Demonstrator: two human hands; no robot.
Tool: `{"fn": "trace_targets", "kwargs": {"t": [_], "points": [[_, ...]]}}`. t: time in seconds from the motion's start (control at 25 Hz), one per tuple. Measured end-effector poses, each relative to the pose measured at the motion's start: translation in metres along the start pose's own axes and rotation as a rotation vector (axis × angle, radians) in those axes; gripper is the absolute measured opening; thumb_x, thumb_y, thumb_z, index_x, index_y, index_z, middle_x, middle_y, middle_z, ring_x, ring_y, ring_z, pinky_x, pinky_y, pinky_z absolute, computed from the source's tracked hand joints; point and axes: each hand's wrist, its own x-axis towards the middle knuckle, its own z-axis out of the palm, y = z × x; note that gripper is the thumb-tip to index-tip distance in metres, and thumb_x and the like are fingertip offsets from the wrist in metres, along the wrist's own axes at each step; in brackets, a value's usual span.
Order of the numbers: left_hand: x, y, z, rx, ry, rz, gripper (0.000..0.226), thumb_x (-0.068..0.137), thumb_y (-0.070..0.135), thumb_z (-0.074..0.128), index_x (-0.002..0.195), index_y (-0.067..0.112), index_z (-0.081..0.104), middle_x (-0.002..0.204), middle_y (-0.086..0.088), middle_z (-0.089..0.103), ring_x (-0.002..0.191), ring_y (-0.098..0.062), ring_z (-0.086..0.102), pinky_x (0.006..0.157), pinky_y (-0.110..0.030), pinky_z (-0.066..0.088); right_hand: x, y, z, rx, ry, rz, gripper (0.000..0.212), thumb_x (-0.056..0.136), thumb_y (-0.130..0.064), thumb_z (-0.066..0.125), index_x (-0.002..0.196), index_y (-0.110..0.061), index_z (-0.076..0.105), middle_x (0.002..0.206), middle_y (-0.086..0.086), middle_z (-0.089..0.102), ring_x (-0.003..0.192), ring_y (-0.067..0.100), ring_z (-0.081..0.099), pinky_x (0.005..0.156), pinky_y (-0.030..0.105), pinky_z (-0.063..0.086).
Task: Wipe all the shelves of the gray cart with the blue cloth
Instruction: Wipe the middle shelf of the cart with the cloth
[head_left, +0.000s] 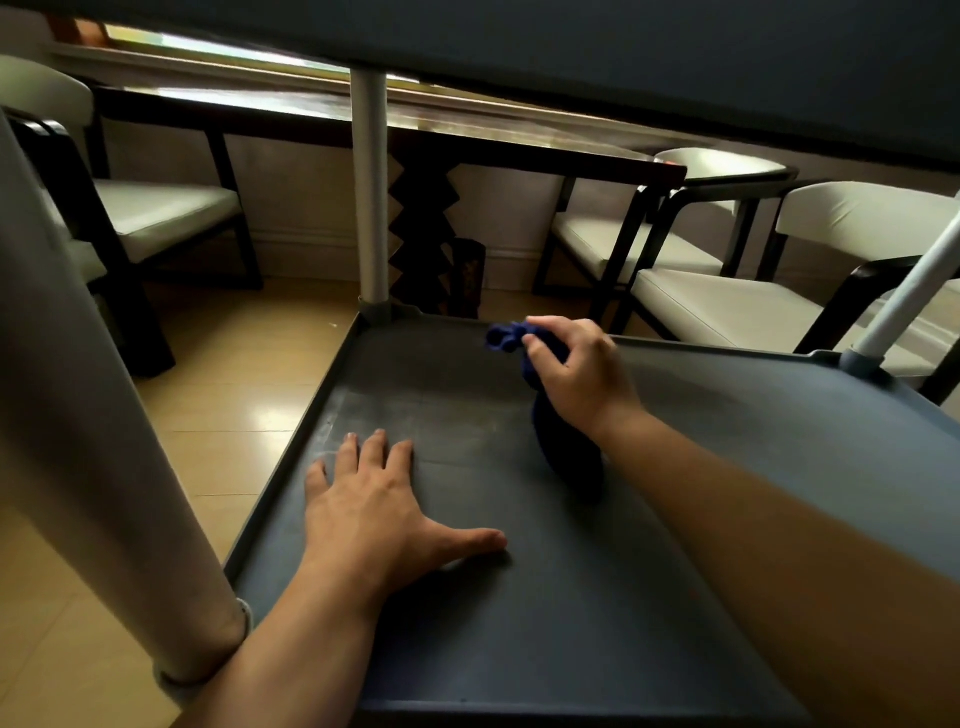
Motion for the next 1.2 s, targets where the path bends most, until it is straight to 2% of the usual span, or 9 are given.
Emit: {"fn": "trace_targets", "kwargs": {"t": [0.12,0.2,0.32,0.56,0.72,0.92,1.2], "points": [[0.001,0.0,0.002,-0.01,-0.005,-0.006,0.168,0.019,0.119,0.02,0.163,0.031,0.016,0.174,-0.001,0.01,0.159,-0.027,0.0,0.126,-0.056,0.007,0.016,-0.012,0.032,-0.008,-0.247,0.025,0.054,0.092,-0.057,0.051,0.142,-0.036,0.048,0.144,0.009,0.05,0.133,0.029,0.042,0.11,0.046,0.036],[0.002,0.001,0.003,-0.012,-0.006,-0.021,0.168,0.019,0.119,0.021,0.163,0.032,0.014,0.174,0.0,0.009,0.159,-0.026,-0.001,0.126,-0.056,0.005,0.019,-0.014,0.054,-0.222,-0.332,0.0,0.058,0.091,-0.064,0.042,0.144,-0.043,0.04,0.151,0.003,0.042,0.138,0.03,0.035,0.109,0.054,0.034],[0.002,0.002,0.004,-0.018,-0.009,-0.038,0.169,0.018,0.119,0.022,0.163,0.032,0.013,0.174,0.001,0.006,0.159,-0.025,-0.005,0.125,-0.056,0.002,0.015,-0.013,0.081,-0.454,-0.439,-0.028,0.057,0.091,-0.065,0.036,0.145,-0.048,0.035,0.15,0.002,0.042,0.132,0.034,0.038,0.101,0.056,0.038],[-0.001,-0.001,0.007,-0.047,0.016,-0.023,0.167,0.019,0.12,0.019,0.163,0.035,0.01,0.174,0.005,0.003,0.159,-0.019,-0.011,0.127,-0.053,-0.004,0.019,0.006,0.084,-0.483,-0.397,-0.1,0.047,0.093,-0.059,0.035,0.136,-0.047,0.05,0.129,-0.001,0.056,0.114,0.029,0.049,0.087,0.049,0.047],[-0.004,-0.001,0.005,-0.058,0.013,-0.013,0.165,0.02,0.12,0.018,0.163,0.038,0.006,0.174,0.007,0.001,0.158,-0.017,-0.012,0.128,-0.05,-0.005,0.02,0.015,0.075,-0.492,-0.401,-0.076,0.044,0.094,-0.056,0.039,0.135,-0.045,0.054,0.125,-0.001,0.057,0.111,0.027,0.05,0.083,0.045,0.048],[-0.005,0.0,0.002,-0.076,0.015,-0.006,0.163,0.021,0.12,0.021,0.163,0.039,0.009,0.174,0.008,0.003,0.158,-0.016,-0.011,0.129,-0.049,-0.004,0.021,0.043,0.047,-0.53,-0.366,0.025,0.043,0.094,-0.053,0.04,0.133,-0.045,0.056,0.129,0.0,0.056,0.117,0.028,0.048,0.086,0.045,0.049],[-0.005,-0.001,0.005,-0.07,0.039,0.003,0.162,0.02,0.12,0.022,0.161,0.04,0.013,0.174,0.008,0.007,0.159,-0.016,-0.007,0.128,-0.047,-0.001,0.001,0.124,-0.03,-0.656,-0.261,0.223,0.037,0.095,-0.051,0.046,0.128,-0.047,0.06,0.124,0.002,0.057,0.111,0.032,0.052,0.086,0.041,0.048]]}}
